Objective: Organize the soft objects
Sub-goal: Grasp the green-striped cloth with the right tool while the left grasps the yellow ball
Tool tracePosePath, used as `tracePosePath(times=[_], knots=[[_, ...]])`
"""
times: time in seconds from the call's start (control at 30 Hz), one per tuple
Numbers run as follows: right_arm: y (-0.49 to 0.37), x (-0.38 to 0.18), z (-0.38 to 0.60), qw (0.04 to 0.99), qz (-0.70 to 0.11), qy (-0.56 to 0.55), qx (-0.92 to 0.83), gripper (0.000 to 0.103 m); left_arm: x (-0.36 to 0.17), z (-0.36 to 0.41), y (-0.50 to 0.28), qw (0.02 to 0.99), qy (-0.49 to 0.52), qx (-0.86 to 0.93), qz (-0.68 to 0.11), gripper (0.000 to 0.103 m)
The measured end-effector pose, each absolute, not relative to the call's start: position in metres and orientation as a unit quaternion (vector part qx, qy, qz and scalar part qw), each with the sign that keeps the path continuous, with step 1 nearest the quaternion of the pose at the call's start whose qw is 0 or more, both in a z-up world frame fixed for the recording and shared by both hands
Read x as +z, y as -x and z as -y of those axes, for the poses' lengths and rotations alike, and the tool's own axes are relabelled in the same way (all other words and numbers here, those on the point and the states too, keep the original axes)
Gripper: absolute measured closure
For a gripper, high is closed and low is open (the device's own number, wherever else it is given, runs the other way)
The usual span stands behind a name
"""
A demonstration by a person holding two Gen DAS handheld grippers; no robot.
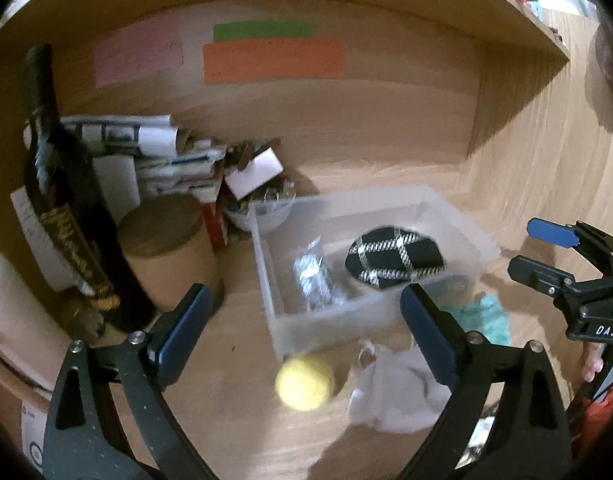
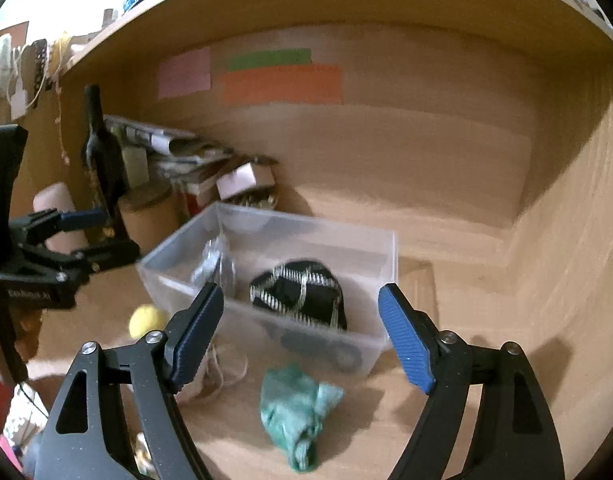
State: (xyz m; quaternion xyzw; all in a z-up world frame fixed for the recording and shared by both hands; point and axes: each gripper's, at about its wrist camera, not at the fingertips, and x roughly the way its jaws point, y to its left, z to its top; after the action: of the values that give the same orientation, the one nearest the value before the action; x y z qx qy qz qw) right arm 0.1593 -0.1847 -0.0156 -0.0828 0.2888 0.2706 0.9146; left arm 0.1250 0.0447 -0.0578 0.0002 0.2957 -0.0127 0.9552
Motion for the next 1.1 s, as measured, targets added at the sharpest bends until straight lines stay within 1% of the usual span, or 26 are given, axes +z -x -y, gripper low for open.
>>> tracePosePath(times=[0.23, 0.47, 0.6, 0.63, 0.67, 0.7, 0.73, 0.8, 0.83, 0.87, 0.93, 1.0, 1.1], knots=[[-0.149, -0.045, 0.198, 0.903, -0.334, 0.082, 0.257, 0.025, -0.089, -0.057, -0.116, 0.942, 0.014, -0.01, -0.335, 0.006], [-0.152, -0.076, 0.197, 0.884, -0.382, 0.084, 0.254, 0.025, -0.126, -0.073, -0.123, 0.921, 0.038, 0.002, -0.387, 0.006], [-0.158, -0.087, 0.194, 0.871, -0.406, 0.082, 0.263, 0.027, -0.14, -0.076, -0.13, 0.911, 0.042, -0.006, -0.41, 0.007], [-0.159, -0.089, 0.193, 0.87, -0.41, 0.083, 0.263, 0.029, -0.142, -0.076, -0.132, 0.91, 0.044, -0.008, -0.413, 0.01], [-0.16, -0.092, 0.192, 0.866, -0.415, 0.086, 0.265, 0.034, -0.145, -0.075, -0.133, 0.907, 0.046, -0.012, -0.419, 0.015], [-0.16, -0.094, 0.19, 0.862, -0.42, 0.087, 0.268, 0.039, -0.147, -0.075, -0.135, 0.905, 0.046, -0.017, -0.422, 0.018], [-0.16, -0.096, 0.188, 0.86, -0.424, 0.087, 0.271, 0.041, -0.149, -0.074, -0.136, 0.904, 0.046, -0.021, -0.425, 0.021], [-0.16, -0.1, 0.185, 0.854, -0.431, 0.09, 0.277, 0.052, -0.15, -0.072, -0.137, 0.903, 0.048, -0.029, -0.426, 0.026], [-0.159, -0.102, 0.185, 0.853, -0.433, 0.092, 0.278, 0.055, -0.15, -0.071, -0.138, 0.903, 0.047, -0.032, -0.426, 0.028], [-0.159, -0.104, 0.184, 0.85, -0.436, 0.093, 0.28, 0.061, -0.15, -0.07, -0.138, 0.903, 0.047, -0.036, -0.426, 0.032], [-0.158, -0.105, 0.184, 0.85, -0.437, 0.091, 0.28, 0.064, -0.151, -0.068, -0.139, 0.902, 0.048, -0.044, -0.427, 0.042], [-0.156, -0.105, 0.183, 0.851, -0.435, 0.089, 0.281, 0.069, -0.152, -0.066, -0.14, 0.9, 0.047, -0.054, -0.431, 0.057], [-0.152, -0.101, 0.184, 0.853, -0.429, 0.091, 0.284, 0.073, -0.153, -0.066, -0.139, 0.9, 0.042, -0.056, -0.43, 0.058]])
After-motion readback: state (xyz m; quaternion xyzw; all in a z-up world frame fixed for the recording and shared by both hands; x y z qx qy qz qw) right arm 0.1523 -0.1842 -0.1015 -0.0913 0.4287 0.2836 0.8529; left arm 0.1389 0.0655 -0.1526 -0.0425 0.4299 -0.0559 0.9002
